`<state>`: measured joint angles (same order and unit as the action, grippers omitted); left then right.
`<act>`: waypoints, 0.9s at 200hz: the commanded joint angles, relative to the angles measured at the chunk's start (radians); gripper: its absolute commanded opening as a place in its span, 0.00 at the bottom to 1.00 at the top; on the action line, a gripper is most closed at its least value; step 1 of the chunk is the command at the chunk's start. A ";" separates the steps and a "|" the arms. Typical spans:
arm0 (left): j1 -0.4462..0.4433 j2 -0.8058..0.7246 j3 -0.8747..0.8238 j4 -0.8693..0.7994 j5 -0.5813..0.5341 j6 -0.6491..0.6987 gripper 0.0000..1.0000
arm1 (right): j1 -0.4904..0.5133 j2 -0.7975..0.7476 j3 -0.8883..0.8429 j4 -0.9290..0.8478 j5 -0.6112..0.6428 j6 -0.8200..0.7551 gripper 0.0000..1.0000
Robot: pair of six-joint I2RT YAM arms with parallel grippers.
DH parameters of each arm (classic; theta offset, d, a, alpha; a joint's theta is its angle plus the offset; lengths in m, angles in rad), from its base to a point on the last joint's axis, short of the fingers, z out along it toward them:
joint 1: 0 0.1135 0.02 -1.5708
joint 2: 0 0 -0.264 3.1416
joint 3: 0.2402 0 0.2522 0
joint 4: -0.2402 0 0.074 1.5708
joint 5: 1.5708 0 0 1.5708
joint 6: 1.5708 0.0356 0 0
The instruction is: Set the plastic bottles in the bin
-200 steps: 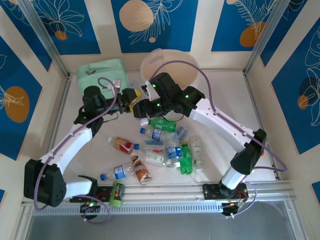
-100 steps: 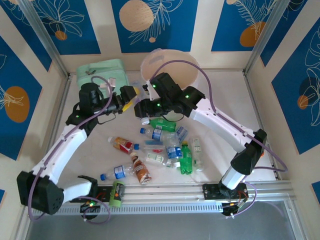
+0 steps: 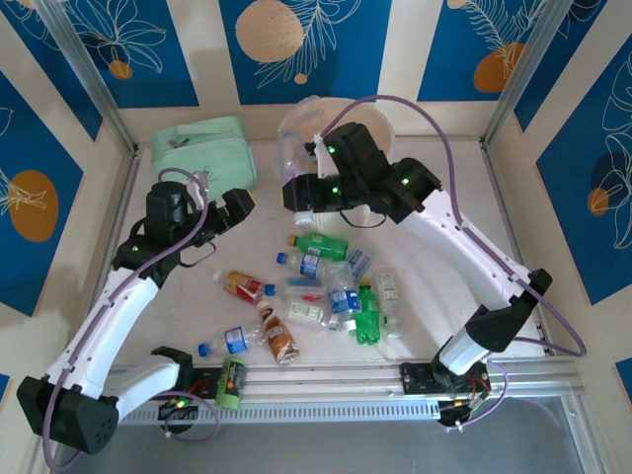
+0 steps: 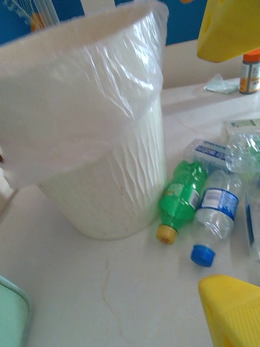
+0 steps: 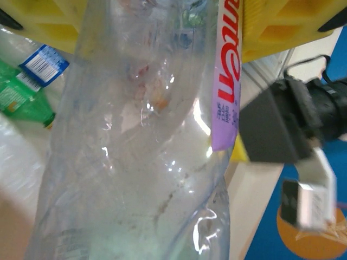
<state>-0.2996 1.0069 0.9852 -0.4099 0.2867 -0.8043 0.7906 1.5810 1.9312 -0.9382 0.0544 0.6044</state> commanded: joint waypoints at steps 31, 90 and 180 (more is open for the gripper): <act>-0.004 -0.049 -0.030 -0.070 -0.017 0.032 0.98 | -0.105 0.041 0.229 -0.111 0.023 -0.057 0.51; -0.004 -0.084 -0.066 -0.073 -0.027 0.019 0.94 | -0.228 0.128 0.371 -0.162 -0.002 -0.076 0.51; -0.004 -0.132 -0.078 -0.193 -0.106 0.046 0.91 | -0.313 0.275 0.493 -0.205 -0.004 -0.105 0.51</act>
<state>-0.2996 0.9001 0.9161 -0.5365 0.2260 -0.7929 0.4854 1.8267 2.3779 -1.1191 0.0639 0.5240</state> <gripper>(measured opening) 0.919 0.515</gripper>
